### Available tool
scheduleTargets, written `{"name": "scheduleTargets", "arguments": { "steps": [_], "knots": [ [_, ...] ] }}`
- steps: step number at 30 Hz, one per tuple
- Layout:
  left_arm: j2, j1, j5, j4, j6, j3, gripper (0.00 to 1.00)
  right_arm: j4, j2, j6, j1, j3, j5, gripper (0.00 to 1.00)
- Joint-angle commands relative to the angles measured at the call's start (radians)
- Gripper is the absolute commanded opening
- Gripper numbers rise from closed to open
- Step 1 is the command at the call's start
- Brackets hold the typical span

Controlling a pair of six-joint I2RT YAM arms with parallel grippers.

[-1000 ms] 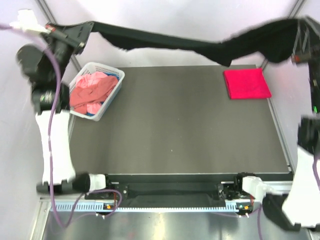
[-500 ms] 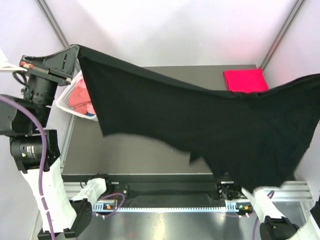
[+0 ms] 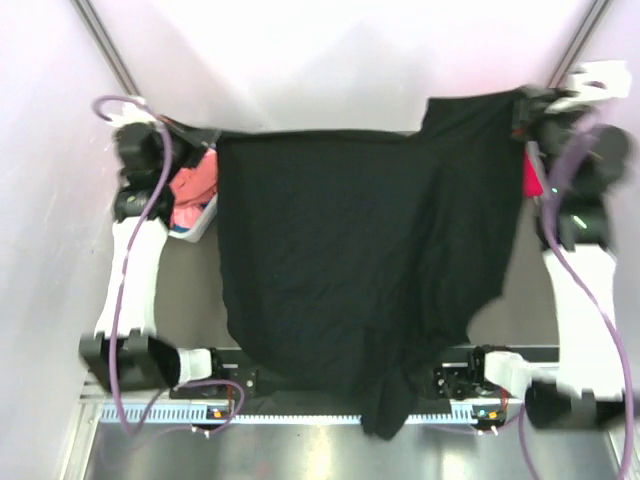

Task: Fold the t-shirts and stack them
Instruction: Flatten the tshirt out

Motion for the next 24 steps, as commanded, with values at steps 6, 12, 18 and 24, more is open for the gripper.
{"name": "scheduleTargets", "arguments": {
  "steps": [6, 12, 18, 24],
  "knots": [
    [0.411, -0.009, 0.052, 0.382, 0.02, -0.012, 0.0, 0.537, 0.39, -0.023, -0.002, -0.138, -0.082, 0.0],
    [0.754, -0.008, 0.155, 0.546, 0.012, 0.198, 0.0, 0.547, 0.757, -0.044, -0.005, 0.088, -0.168, 0.0],
    [0.929, -0.009, 0.143, 0.497, 0.055, 0.401, 0.0, 0.567, 0.999, -0.018, -0.003, 0.319, -0.233, 0.0],
    [1.029, -0.009, 0.166, 0.459, 0.087, 0.528, 0.0, 0.556, 1.078, -0.02, 0.003, 0.378, -0.185, 0.0]
  ]
}}
